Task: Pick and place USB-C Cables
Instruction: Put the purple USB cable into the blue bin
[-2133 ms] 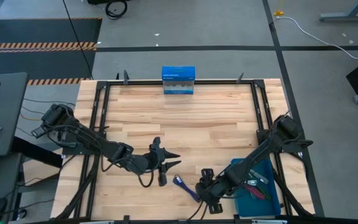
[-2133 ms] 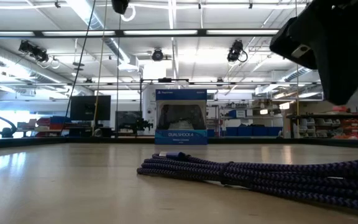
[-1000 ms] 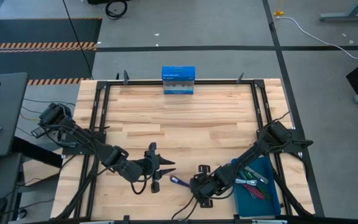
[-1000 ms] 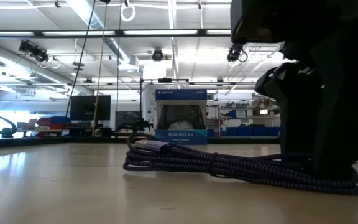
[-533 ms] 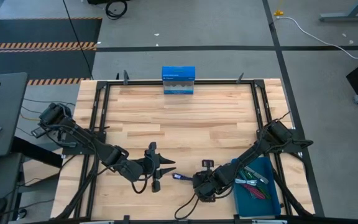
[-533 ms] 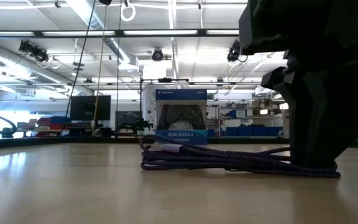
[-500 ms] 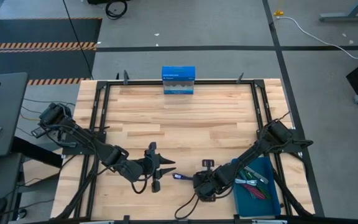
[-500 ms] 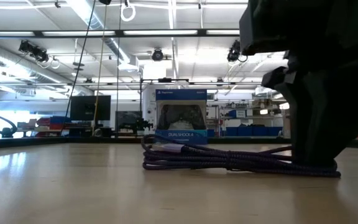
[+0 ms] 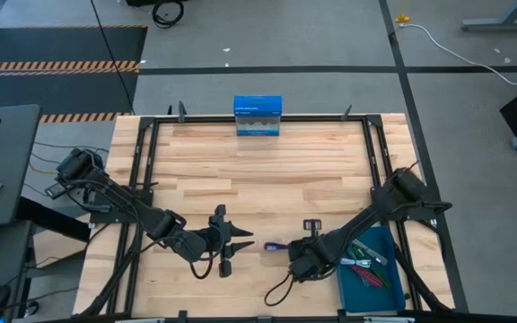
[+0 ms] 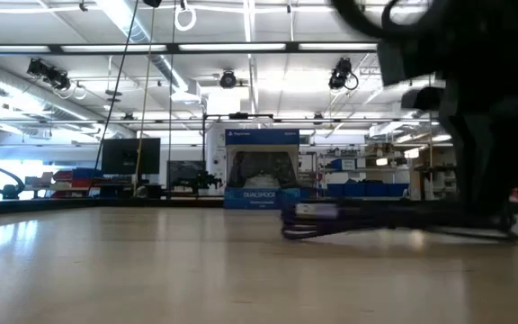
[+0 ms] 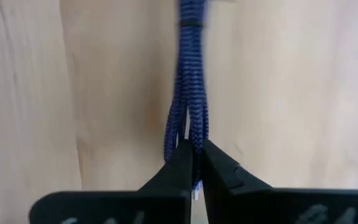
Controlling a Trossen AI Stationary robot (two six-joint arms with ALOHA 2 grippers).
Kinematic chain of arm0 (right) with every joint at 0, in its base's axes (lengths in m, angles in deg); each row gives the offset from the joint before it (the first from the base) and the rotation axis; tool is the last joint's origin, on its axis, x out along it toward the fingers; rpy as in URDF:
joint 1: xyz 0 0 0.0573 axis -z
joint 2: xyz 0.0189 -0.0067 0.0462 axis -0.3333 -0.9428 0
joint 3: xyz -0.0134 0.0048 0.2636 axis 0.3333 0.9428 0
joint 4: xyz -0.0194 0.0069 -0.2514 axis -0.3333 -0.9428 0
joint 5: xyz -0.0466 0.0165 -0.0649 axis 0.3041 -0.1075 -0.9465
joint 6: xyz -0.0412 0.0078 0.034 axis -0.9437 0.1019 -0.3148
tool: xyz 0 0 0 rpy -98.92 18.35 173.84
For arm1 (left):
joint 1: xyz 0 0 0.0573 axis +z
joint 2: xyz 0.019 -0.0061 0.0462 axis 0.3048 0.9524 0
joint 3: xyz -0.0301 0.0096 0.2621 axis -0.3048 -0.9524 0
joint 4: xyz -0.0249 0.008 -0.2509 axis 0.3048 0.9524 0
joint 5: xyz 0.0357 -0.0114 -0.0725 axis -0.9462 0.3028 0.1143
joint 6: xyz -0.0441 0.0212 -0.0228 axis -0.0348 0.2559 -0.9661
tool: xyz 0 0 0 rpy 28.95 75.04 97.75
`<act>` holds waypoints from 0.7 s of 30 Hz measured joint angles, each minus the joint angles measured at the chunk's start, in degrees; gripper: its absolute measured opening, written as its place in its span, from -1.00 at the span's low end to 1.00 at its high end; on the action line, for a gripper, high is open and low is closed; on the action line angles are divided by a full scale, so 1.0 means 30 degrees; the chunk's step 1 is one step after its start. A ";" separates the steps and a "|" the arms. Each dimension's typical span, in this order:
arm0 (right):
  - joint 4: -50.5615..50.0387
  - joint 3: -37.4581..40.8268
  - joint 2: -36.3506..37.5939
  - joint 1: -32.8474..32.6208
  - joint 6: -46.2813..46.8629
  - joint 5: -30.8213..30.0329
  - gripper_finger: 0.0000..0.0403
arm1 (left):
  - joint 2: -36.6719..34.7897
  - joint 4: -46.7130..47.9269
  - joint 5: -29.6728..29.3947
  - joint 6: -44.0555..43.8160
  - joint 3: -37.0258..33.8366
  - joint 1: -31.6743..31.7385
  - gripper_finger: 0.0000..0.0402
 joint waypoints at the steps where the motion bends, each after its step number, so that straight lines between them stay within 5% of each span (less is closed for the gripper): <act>1: -0.0579 -0.0008 0.0485 0.0000 0.0221 0.0001 -0.93 | 0.0000 0.0000 -0.0002 0.0000 0.0000 0.0000 -0.48; 11: -0.5346 -0.0066 0.5864 -0.2082 0.4716 0.0900 -0.93 | 0.0000 0.0000 0.0005 -0.0007 0.0000 0.0000 -0.48; 21: -0.9808 -0.0102 0.8180 -0.6439 1.4097 0.5177 -0.93 | 0.0000 -0.0007 0.0005 -0.0007 0.0000 0.0000 -0.48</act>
